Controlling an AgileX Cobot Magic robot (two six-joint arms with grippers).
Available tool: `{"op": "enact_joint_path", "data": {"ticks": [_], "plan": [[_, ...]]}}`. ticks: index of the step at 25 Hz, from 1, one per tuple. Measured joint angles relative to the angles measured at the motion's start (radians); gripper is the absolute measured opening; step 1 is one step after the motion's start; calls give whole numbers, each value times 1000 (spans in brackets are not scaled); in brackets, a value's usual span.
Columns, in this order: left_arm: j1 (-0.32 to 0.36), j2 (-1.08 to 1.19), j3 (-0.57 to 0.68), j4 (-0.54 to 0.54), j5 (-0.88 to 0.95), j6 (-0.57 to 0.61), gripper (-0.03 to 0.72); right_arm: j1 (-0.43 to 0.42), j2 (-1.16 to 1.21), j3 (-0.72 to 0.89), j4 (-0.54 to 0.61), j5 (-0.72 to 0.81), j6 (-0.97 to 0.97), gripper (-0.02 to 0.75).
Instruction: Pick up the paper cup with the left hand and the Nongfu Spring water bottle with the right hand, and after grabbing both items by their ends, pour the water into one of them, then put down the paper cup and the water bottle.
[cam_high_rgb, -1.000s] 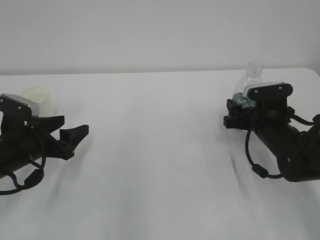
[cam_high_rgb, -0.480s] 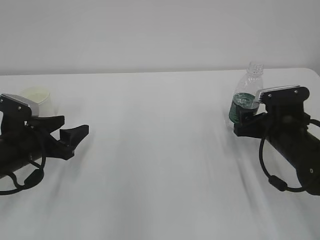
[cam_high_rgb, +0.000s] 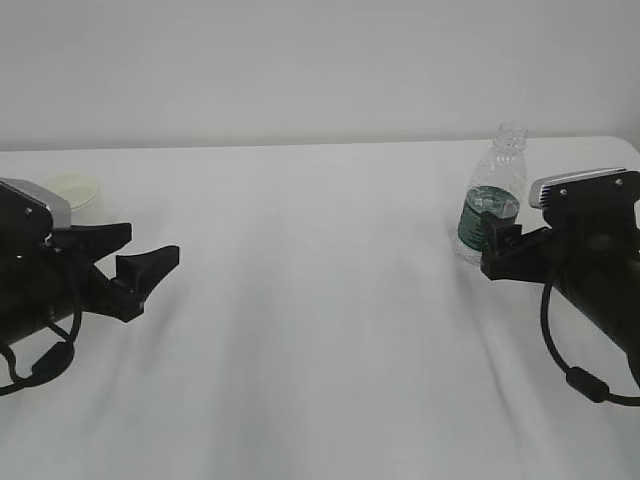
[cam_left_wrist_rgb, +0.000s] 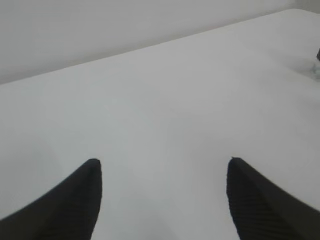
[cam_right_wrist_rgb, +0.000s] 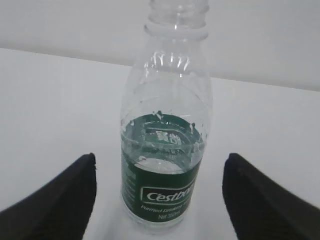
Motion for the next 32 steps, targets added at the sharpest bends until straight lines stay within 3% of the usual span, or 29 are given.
{"op": "enact_joint_path", "data": {"ticks": [10,20,32], "plan": [[0,-228,31,0,18,0,557,0,-135,34,-12,92,0,588],[0,-504,36,-83,200,0,557,0,-318,35,-13,184,0,588],[0,-957,43,-152,517,-21,548,0,-567,38,-13,401,0,588]]}}
